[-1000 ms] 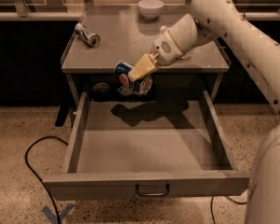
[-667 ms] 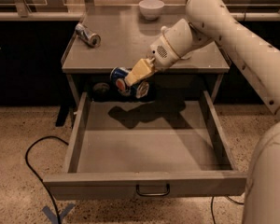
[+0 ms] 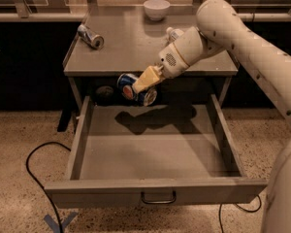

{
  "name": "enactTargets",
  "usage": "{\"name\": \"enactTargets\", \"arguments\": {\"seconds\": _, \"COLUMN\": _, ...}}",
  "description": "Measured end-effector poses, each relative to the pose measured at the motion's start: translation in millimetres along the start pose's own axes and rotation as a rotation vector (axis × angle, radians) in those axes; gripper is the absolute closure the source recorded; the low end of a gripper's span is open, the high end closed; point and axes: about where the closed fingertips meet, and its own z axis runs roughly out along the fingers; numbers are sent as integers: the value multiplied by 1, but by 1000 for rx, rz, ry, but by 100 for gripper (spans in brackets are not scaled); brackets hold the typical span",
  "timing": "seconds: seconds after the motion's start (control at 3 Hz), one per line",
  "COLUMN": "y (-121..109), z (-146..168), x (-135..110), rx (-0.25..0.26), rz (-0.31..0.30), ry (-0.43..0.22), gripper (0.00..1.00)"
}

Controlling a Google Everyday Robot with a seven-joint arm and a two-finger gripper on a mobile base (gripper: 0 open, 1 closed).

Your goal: Place pepsi can into top drawer

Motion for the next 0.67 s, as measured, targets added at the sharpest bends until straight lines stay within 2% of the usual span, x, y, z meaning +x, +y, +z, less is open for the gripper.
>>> {"name": "enactTargets", "arguments": {"seconds": 0.33, "y": 2, "z": 5, "x": 18, "rx": 33, "rz": 25, "ry": -42, "gripper": 100}}
{"name": "enactTargets", "arguments": {"seconds": 0.67, "y": 3, "z": 13, "x": 42, "rx": 80, "rz": 52, "ry": -33, "gripper": 100}}
